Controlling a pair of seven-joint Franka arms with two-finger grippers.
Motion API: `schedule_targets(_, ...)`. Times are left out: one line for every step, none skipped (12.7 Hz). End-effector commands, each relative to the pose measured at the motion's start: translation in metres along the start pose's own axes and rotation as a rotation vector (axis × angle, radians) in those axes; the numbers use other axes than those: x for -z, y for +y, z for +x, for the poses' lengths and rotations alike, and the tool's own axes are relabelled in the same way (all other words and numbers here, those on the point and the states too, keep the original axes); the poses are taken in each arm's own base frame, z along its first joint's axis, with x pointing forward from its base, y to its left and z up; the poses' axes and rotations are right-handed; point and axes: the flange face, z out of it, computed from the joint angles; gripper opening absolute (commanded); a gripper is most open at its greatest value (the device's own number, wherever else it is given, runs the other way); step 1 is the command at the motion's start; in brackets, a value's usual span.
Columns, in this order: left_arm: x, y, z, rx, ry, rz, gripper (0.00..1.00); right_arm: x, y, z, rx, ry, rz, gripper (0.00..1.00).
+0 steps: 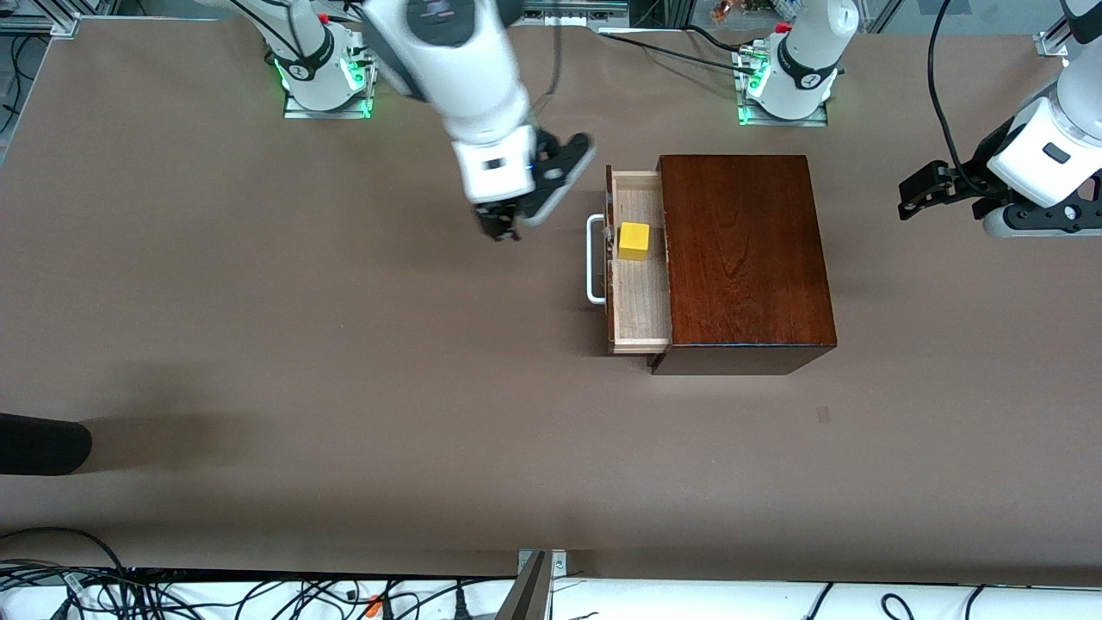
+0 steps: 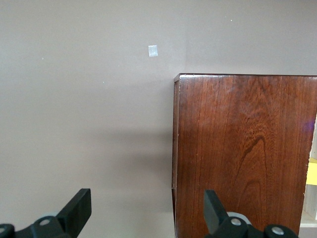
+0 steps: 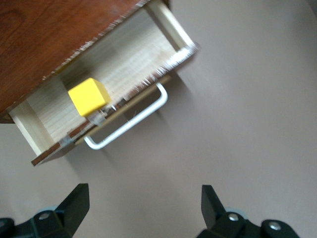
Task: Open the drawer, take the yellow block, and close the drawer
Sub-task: 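Lower the right gripper over the yellow cube in the drawer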
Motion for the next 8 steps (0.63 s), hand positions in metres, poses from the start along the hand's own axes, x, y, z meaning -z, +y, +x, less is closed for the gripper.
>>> schedule_targets(0.007,0.001,-0.005,0.007,0.007,0.012,1.00,-0.037,-0.067,0.044,0.163,0.000,-0.073,1.00)
schedule_targets(0.007,0.001,-0.006,0.007,0.006,0.011,1.00,-0.049,-0.076,0.051,0.194,-0.004,-0.092,1.00)
schedule_targets(0.007,0.000,-0.005,0.010,0.006,0.010,1.00,-0.058,-0.086,0.056,0.220,-0.006,-0.101,1.00)
schedule_targets(0.007,-0.001,-0.005,0.011,0.006,0.010,1.00,-0.065,-0.095,0.058,0.251,-0.005,-0.103,1.00)
schedule_targets(0.007,0.000,-0.005,0.010,0.006,0.009,1.00,-0.072,-0.104,0.060,0.292,-0.007,-0.114,1.00)
schedule_targets(0.007,0.000,-0.005,0.010,0.004,0.009,1.00,-0.079,-0.104,0.062,0.319,-0.001,-0.123,1.00)
schedule_targets(0.007,0.000,-0.005,0.010,0.004,0.009,1.00,-0.091,-0.105,0.062,0.334,-0.009,-0.123,1.00)
schedule_targets(0.007,0.000,-0.005,0.010,0.004,0.009,1.00,-0.104,-0.108,0.061,0.368,-0.025,-0.118,1.00)
